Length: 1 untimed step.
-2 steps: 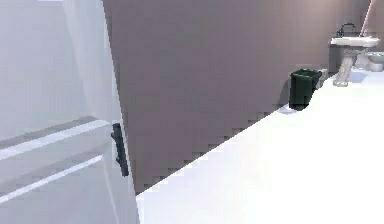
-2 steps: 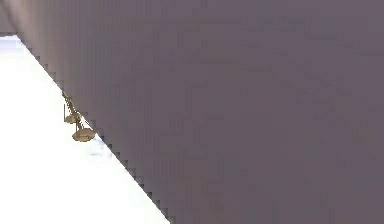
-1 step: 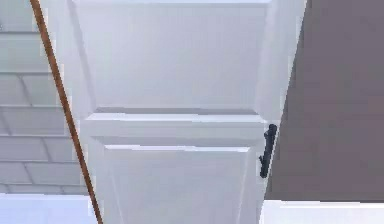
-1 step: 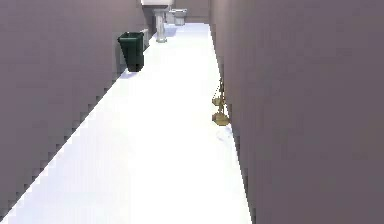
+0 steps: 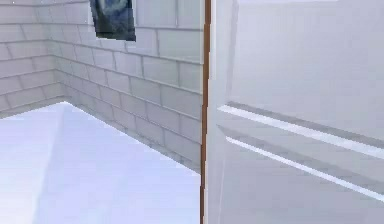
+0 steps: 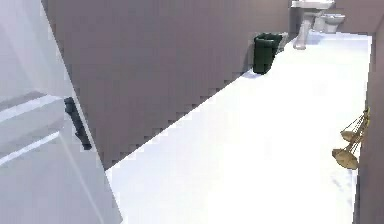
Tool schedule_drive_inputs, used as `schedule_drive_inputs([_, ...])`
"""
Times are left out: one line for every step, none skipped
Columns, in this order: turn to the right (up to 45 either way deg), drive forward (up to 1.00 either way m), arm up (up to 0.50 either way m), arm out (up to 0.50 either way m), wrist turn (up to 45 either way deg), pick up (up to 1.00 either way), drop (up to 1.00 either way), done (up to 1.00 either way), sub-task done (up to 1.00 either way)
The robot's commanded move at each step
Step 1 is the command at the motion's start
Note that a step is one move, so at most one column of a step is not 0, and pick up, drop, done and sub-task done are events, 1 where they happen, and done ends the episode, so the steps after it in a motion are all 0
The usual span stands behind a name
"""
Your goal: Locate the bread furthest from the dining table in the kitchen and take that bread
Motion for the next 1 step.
schedule_drive_inputs([0.0,0.35,0.0,0.0,0.0,0.0,0.0,0.0,0.0])
